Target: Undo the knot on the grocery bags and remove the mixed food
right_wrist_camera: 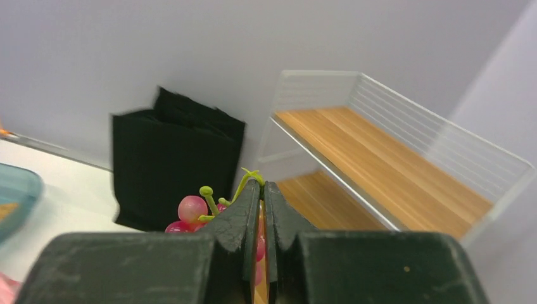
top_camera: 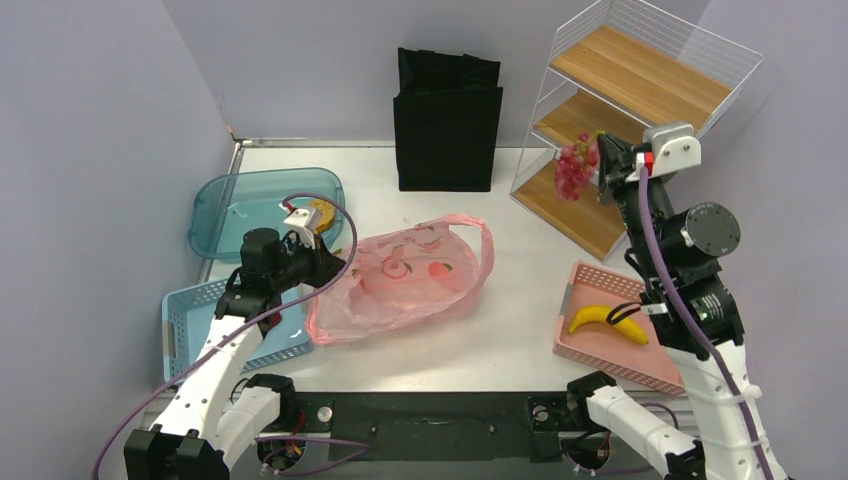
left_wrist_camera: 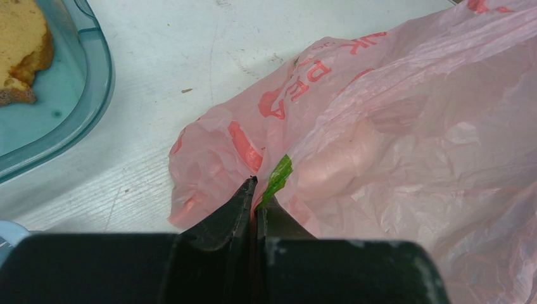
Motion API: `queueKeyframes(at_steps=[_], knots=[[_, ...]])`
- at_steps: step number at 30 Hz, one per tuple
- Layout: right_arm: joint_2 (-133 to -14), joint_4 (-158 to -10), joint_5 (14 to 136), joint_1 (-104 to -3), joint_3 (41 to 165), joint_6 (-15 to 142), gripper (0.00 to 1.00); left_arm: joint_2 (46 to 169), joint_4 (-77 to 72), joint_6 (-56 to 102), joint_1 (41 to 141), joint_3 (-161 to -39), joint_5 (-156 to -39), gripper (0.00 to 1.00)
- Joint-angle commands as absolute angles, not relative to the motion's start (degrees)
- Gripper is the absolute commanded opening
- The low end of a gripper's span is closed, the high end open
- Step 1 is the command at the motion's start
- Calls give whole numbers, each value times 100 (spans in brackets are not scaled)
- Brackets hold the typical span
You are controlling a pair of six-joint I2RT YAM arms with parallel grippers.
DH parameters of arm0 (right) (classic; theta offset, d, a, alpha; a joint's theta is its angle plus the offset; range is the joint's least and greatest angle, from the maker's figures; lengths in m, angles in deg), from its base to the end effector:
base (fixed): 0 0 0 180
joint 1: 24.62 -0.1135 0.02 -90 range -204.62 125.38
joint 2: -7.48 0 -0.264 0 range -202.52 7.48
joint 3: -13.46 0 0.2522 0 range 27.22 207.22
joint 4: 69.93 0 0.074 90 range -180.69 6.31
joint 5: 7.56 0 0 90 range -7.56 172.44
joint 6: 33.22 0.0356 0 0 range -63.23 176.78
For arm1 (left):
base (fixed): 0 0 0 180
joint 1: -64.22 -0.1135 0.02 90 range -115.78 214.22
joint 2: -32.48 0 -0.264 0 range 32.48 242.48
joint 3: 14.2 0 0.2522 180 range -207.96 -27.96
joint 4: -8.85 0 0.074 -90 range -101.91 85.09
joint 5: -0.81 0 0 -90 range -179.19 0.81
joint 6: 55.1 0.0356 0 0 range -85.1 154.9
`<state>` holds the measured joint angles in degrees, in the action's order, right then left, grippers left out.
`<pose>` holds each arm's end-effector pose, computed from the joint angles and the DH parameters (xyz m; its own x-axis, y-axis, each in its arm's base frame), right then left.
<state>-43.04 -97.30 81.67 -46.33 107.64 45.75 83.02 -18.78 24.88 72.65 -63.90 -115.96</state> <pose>0.1297 0.0522 0.5221 0.3288 -0.0750 -0.9414 -0.3249 0.9270 -0.1873 0.1929 -0.0448 0.2632 -0.5553 -0.0747 -0.8283 0.4325 0.8247 -0.3644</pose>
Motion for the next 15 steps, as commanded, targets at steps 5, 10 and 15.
queueKeyframes(at_steps=[5, 10, 15], knots=[[-3416, -10881, 9996, -4347, 9629, 3825, 0, 8318, -1688, 2536, 7223, -6575, -11770, 0], [-2813, -11705, 10846, -4332, 8630, 3341, 0, 8388, -1687, 2469, 7235, -6681, -12095, 0], [-2302, -12285, 11419, -4278, 7409, 3025, 0, 8586, -1529, 2481, 7245, -6937, -12445, 0]])
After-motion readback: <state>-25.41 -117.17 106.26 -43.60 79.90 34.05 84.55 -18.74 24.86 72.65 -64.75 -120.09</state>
